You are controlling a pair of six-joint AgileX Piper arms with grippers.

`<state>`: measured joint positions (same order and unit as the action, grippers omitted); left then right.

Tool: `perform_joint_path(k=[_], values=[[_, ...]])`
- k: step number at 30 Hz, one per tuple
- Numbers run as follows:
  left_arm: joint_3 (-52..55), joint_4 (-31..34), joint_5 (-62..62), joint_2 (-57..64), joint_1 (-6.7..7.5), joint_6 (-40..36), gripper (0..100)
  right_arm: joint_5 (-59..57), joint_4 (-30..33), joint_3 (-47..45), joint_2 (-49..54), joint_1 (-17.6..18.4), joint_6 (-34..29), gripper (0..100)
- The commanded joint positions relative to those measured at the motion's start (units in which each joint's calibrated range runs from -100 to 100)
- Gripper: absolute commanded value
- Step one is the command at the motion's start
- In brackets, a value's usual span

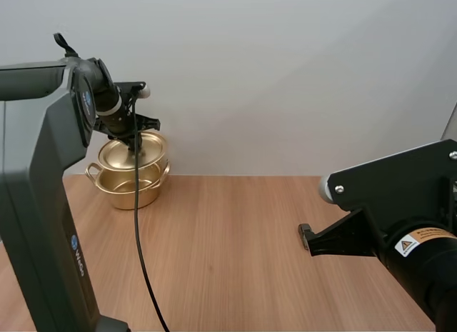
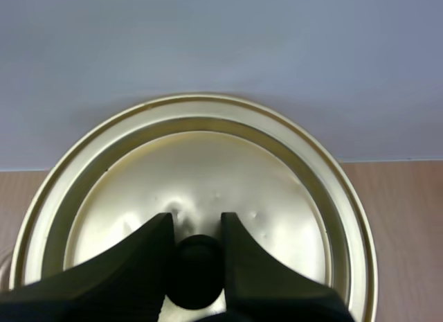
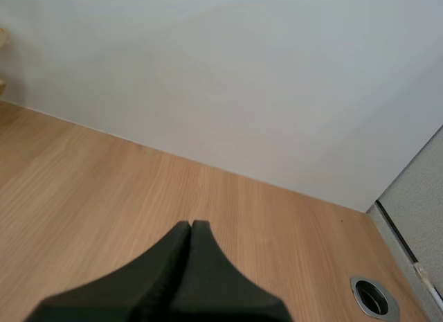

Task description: Open the pot, put the car inside, and close it

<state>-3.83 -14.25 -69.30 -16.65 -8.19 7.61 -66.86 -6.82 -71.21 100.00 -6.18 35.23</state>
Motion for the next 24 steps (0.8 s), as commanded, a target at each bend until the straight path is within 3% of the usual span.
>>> perform_joint_path(k=[1, 10, 19, 20, 24], values=[[-0.07, -0.91, -0.17, 3.51, -0.03, 0.03, 0, 2.14, 0.24, -1.1, 0.0, -0.02, 1.11, 0], [-0.07, -3.76, -0.25, 19.82, -0.03, 1.14, 0, 13.68, -0.63, -4.67, -8.69, -0.02, 1.23, 0], [-0.07, -15.92, 0.59, 39.6, -1.04, 1.04, 0, 19.99, -1.6, -1.58, -30.76, -0.02, 3.16, 0], [-0.07, -16.46, 0.96, 41.86, -1.04, 1.04, 0, 19.99, -2.36, -0.48, -34.1, -0.02, 3.16, 5], [-0.07, -16.91, 2.35, 49.92, -1.04, 1.04, 0, 19.99, -3.25, 4.8, -46.23, -0.02, 3.16, 42]])
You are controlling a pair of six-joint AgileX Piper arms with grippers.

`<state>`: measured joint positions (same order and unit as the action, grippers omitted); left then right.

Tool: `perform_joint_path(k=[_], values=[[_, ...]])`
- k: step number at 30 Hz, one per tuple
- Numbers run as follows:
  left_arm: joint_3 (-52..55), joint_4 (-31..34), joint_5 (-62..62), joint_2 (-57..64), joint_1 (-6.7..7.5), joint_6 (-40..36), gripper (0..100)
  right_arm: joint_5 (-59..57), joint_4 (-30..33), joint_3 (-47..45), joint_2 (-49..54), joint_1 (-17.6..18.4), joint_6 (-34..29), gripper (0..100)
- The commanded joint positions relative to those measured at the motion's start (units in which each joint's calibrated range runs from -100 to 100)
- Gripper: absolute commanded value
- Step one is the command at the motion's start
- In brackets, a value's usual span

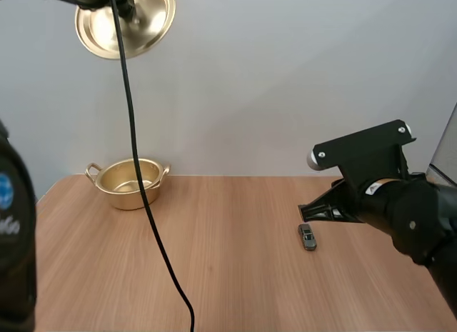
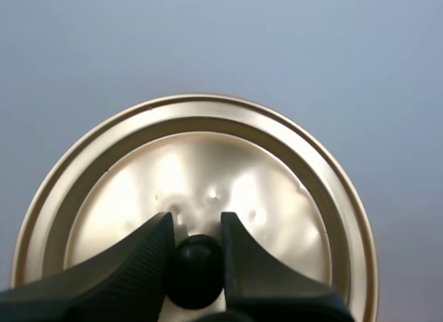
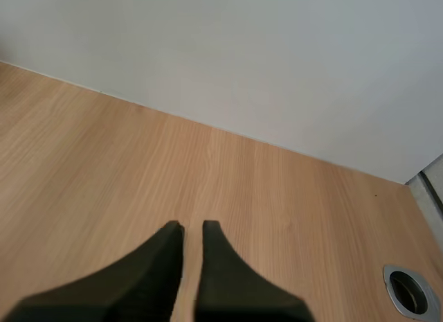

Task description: Open the pot, put the car inside, and close it

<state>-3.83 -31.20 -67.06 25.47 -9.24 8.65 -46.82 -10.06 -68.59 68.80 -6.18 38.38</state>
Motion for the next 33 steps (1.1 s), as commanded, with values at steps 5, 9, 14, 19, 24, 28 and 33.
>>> perform_joint_path(k=[5, 9, 14, 19, 24, 28, 33], values=[[-0.07, 0.41, -2.16, 15.05, 0.01, 0.19, 0, -3.69, -1.08, 9.74, -28.45, -0.02, -0.39, 67], [-0.07, 0.56, -4.13, 18.63, 0.01, 0.19, 0, -9.28, -3.86, 15.12, -37.7, -0.02, -0.39, 67], [-0.07, 3.02, -5.04, 20.55, 0.01, 0.19, 0, -12.82, -5.06, 19.89, -45.84, -0.02, -0.39, 72], [-0.07, 4.01, -6.88, 20.77, 0.01, 0.19, 0, -14.21, -5.16, 22.08, -51.55, -0.02, -0.16, 76], [-0.07, 4.01, -7.06, 20.77, 0.01, -0.03, 0, -14.6, -5.16, 22.89, -56.38, -0.02, 0.01, 76], [-0.07, 4.01, -7.06, 20.77, 0.01, -0.03, 0, -14.6, -5.79, 23.04, -59.14, -0.02, 1.45, 76], [-0.07, 4.01, -7.06, 20.77, 0.01, -0.03, 0, -12.64, -6.32, 23.04, -61.68, -0.02, 2.27, 76]])
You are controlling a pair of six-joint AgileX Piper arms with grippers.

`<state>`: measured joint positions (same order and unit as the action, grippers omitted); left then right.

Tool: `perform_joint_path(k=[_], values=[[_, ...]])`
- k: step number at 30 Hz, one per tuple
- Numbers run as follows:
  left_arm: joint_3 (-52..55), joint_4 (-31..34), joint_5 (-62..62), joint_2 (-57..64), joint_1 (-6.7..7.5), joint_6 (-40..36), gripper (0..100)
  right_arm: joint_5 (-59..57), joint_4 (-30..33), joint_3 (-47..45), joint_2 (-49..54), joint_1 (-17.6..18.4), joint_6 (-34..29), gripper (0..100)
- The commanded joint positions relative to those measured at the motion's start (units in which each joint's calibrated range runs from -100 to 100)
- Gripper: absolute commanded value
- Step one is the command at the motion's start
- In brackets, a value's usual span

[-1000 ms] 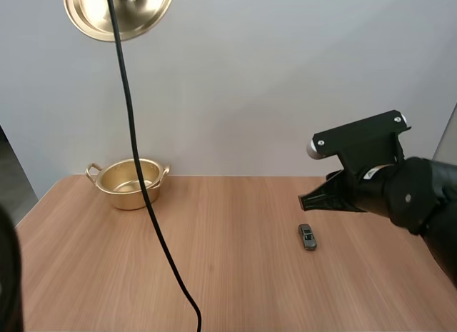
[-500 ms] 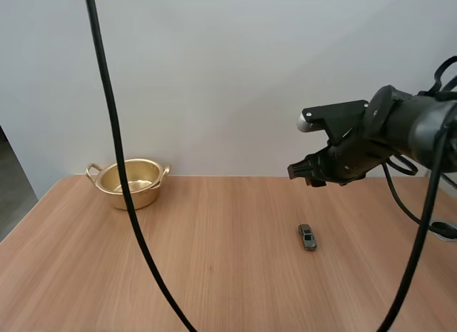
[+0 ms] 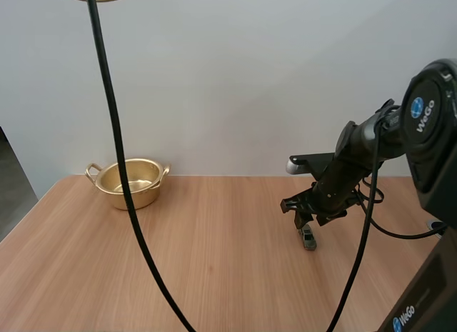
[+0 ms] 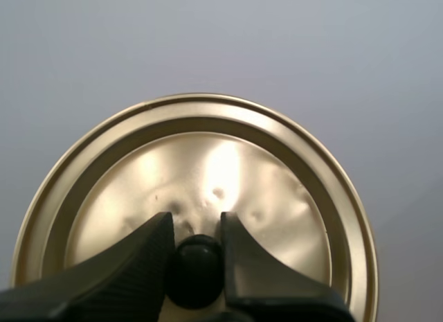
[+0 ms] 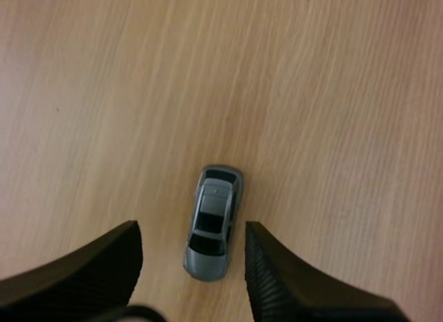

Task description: Open the pot, put the car inside, and close it

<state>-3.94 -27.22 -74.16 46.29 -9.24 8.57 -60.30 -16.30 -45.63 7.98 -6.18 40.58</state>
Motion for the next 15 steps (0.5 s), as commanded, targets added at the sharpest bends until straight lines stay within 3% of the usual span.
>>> perform_joint_path(k=[1, 13, 15], values=[[0.05, 0.04, 0.04, -0.05, 0.01, 0.05, 0, 1.5, -0.08, 0.08, -1.06, -0.02, 0.07, 76], [0.05, 0.04, 0.04, -0.05, 0.01, 0.05, 0, 5.63, -0.17, 0.08, -5.61, -0.02, 1.62, 75], [0.05, 0.04, 0.04, -0.05, 0.01, 0.05, 0, 6.26, -0.17, 0.08, -6.61, -0.02, 2.08, 71]])
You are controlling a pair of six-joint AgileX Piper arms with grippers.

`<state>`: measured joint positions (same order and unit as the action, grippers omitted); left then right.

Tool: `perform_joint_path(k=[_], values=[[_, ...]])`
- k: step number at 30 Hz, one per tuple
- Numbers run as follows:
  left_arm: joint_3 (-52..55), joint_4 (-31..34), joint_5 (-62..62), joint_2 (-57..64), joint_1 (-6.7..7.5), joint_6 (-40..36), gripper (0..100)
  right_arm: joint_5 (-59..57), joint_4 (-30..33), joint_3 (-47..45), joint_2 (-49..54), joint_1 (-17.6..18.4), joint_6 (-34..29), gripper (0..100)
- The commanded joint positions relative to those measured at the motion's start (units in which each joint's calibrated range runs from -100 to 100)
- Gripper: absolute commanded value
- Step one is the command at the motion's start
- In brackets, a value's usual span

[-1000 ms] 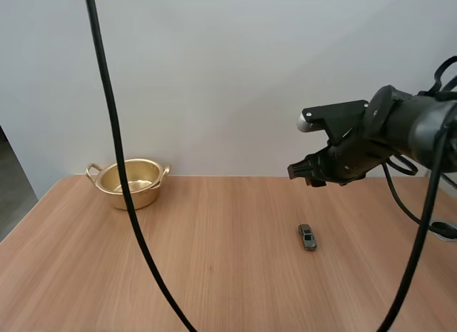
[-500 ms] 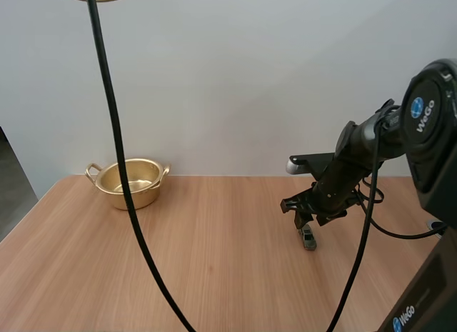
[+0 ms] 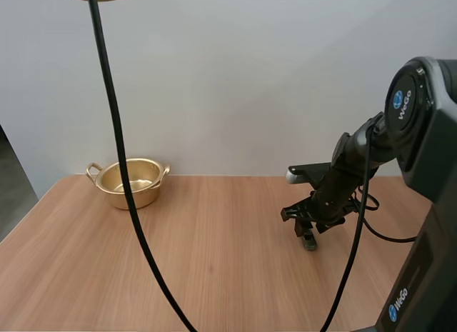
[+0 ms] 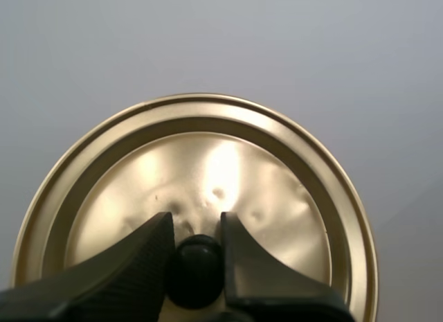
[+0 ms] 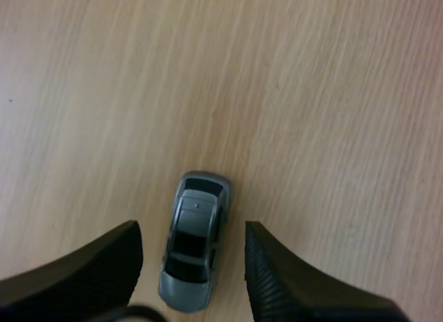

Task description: Open the pot, put the car inside, and close it

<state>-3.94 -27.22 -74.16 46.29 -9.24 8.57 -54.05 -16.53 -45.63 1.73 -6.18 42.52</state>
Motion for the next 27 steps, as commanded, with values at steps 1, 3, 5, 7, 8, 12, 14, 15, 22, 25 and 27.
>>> perform_joint_path(k=[1, 3, 5, 7, 8, 12, 14, 15, 22, 25, 27], values=[[0.05, 0.04, 0.04, -0.05, 0.01, 0.05, 0, 0.2, 0.06, 0.08, -0.71, -0.02, 0.27, 64], [0.05, 0.04, 0.04, -0.05, 0.01, 0.05, 0, 1.12, 0.06, 0.08, -1.31, -0.02, 0.38, 48], [0.05, 0.04, 0.04, -0.05, 0.01, 0.05, 0, 2.15, 0.06, 0.08, -1.8, -0.02, 0.6, 29], [0.05, 0.04, -0.12, -0.05, 0.01, 0.06, 0, 3.23, 0.06, 0.08, -2.38, -0.02, 1.4, 3], [0.05, 0.04, -0.35, -0.05, 0.01, 0.06, 0, 3.39, 0.06, 0.08, -2.39, -0.02, 2.21, 0], [0.05, 0.04, -1.3, -0.05, 0.01, 0.06, 0, 5.29, -3.62, 1.46, -2.25, -0.02, 7.18, 0], [0.05, -0.25, -1.32, -0.05, 0.01, -0.41, 0, 3.08, -8.84, 3.53, -2.09, -0.02, 11.95, 0], [0.05, -0.35, -1.32, -0.05, 0.01, -1.49, 0, 1.3, -13.08, 5.06, -1.86, 0.01, 15.45, 0], [0.05, -0.09, 0.24, 2.03, 0.01, -4.39, 0, -29.03, -40.74, 18.88, -0.5, 1.26, 30.42, 0], [0.05, -0.09, 2.8, 4.16, 0.01, -4.39, 0, -33.46, -47.12, 24.36, -0.5, 4.2, 30.64, 0], [0.05, -0.09, 4.88, 5.67, 0.01, -4.39, 0, -33.0, -48.41, 27.78, -0.5, 6.82, 30.64, 0]])
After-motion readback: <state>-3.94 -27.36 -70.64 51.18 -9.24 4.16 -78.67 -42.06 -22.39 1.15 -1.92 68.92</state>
